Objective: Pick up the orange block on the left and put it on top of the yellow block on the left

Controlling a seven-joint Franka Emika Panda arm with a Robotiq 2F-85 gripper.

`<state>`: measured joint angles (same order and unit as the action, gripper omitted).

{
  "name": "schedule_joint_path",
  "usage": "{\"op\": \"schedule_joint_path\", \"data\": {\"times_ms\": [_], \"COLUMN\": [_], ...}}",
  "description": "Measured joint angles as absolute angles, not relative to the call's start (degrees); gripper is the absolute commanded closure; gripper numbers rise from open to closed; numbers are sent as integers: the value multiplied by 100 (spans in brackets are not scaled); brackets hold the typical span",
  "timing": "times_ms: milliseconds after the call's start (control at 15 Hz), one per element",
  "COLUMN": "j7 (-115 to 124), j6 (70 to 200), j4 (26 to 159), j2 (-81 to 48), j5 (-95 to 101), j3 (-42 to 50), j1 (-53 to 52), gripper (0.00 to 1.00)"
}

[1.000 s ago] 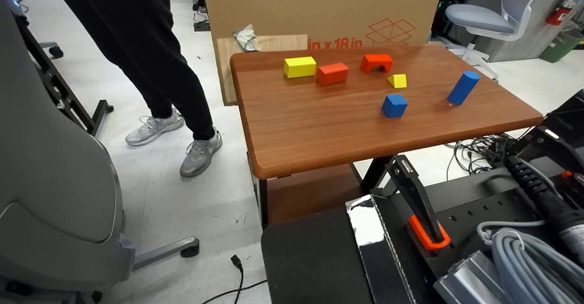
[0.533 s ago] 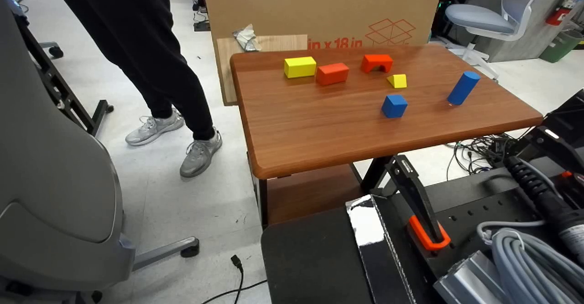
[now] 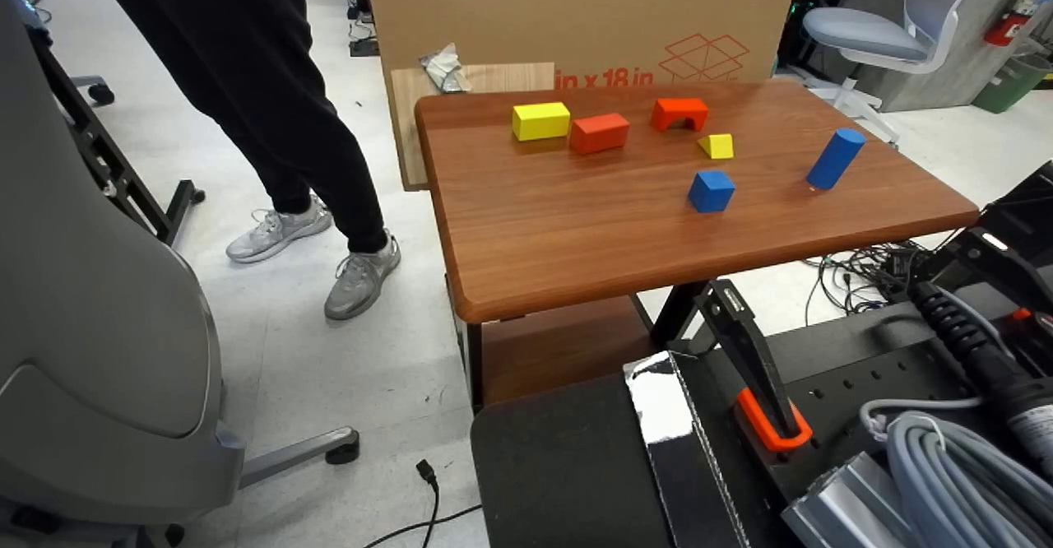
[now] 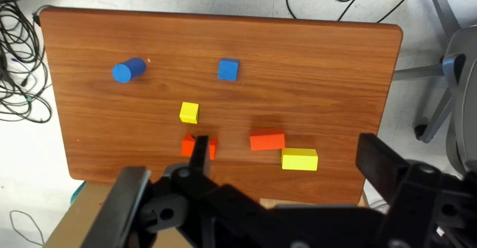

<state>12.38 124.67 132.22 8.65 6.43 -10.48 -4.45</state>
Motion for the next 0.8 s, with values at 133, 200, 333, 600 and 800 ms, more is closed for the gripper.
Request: {"op": "schedule_joint_path", "data": {"times_ms": [133, 200, 333, 600, 800], "j7": [804, 614, 432, 263, -50], "j6": [12844, 12927, 12941, 12937, 12940], "j4": [13106, 12992, 12665, 11836, 11247], "j2": [475, 246, -253, -1308, -2014], "j5": [644, 653, 808, 1017, 1018], "j3": [-862, -783, -681, -609, -607], "j1": [-436, -430, -420, -424, -444], "gripper": [0, 0, 0, 0, 0]}}
